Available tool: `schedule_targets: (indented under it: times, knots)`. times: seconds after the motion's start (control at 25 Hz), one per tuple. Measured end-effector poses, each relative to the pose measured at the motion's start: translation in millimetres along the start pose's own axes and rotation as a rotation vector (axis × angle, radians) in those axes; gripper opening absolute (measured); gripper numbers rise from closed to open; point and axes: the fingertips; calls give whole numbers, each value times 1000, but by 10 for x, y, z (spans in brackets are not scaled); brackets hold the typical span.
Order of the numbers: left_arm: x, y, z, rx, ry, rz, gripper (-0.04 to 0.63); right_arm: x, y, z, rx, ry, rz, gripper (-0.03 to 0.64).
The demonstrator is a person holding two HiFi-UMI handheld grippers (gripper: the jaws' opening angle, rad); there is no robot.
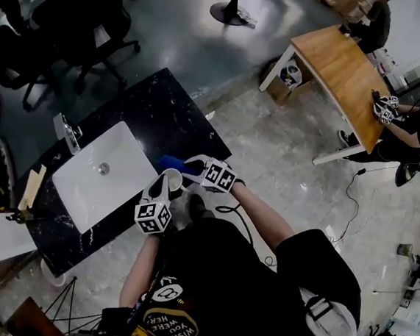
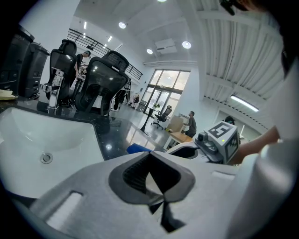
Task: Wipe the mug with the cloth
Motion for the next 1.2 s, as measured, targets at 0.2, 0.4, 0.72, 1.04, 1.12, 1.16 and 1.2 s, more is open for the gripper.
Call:
schedule_targets:
  times: [0.2, 0.4, 0.72, 1.04, 1.12, 1.16, 1.2]
  knots:
    - [11, -16, -15, -17, 10, 15, 5, -125, -162, -41, -9, 4, 79, 100]
    - [38, 10, -35, -22, 19, 28, 4, -255, -550, -148, -144, -22, 285, 148]
    - [336, 176, -187, -25, -24, 9, 3, 487, -457, -394, -427, -341, 499, 122]
    - [430, 35, -604, -92, -76, 98, 4, 852, 70, -723, -414, -440, 599, 2]
    - [449, -57, -650, -118, -71, 128, 3, 812, 225, -837, -397, -449, 598, 2]
    - [473, -109, -655, -136, -66, 143, 3, 796, 305, -888, -389, -455, 599, 2]
    - [505, -161, -649, -156, -62, 159, 3, 787, 381, -931, -381, -461, 603, 2]
Point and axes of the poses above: the fingertips, and each gripper's own axes: x backward along the fingers, y to its left, z out of its underside, and after that the axes turned 3 degrees about z, right-handed
